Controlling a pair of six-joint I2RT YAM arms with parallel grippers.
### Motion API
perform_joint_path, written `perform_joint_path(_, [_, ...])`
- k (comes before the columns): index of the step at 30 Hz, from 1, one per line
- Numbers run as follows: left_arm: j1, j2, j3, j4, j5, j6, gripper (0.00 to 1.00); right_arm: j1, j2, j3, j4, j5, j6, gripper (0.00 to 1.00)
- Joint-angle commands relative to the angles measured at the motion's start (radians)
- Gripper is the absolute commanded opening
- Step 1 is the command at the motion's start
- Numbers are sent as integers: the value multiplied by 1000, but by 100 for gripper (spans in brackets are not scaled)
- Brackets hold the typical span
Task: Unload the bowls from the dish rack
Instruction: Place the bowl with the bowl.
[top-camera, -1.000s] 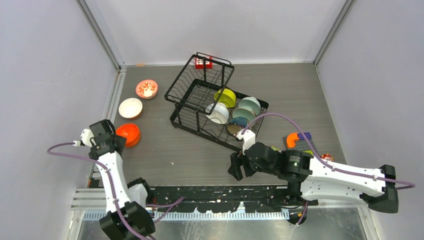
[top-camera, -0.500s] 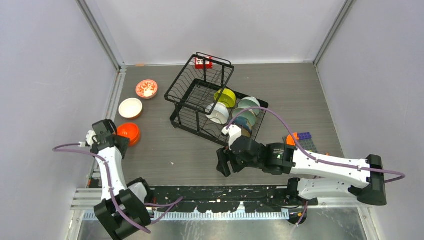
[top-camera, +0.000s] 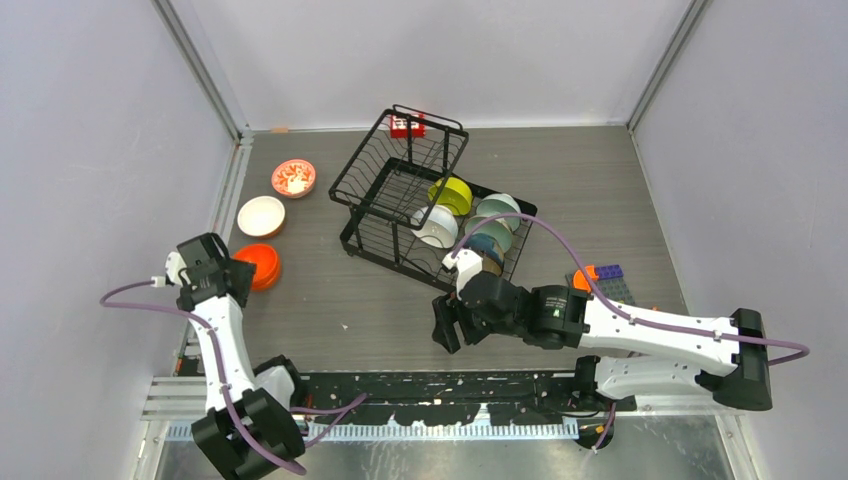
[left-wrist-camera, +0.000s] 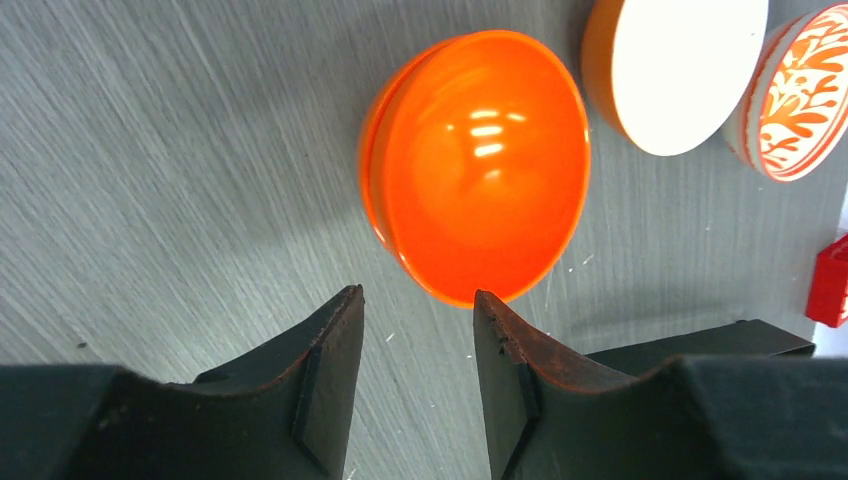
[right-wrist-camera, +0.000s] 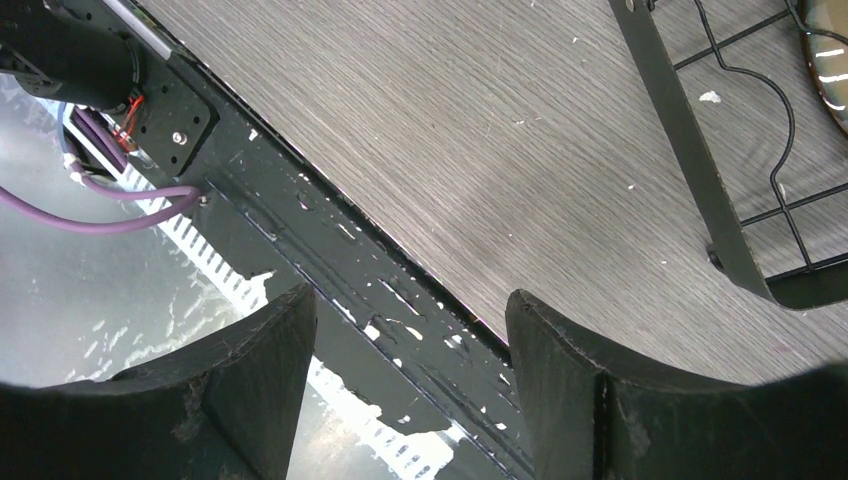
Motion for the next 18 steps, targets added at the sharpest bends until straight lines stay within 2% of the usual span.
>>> perform_joint_path(1, [5, -5, 38, 37, 25, -24, 47, 5, 4, 45, 20, 15, 11, 73])
perform_joint_path(11, [6, 52, 5, 84, 30, -32, 47, 5, 2, 52, 15, 27, 10, 73])
perform_joint_path(18, [5, 95, -18, 118, 26, -28, 40, 5, -2, 47, 14, 34, 15, 73])
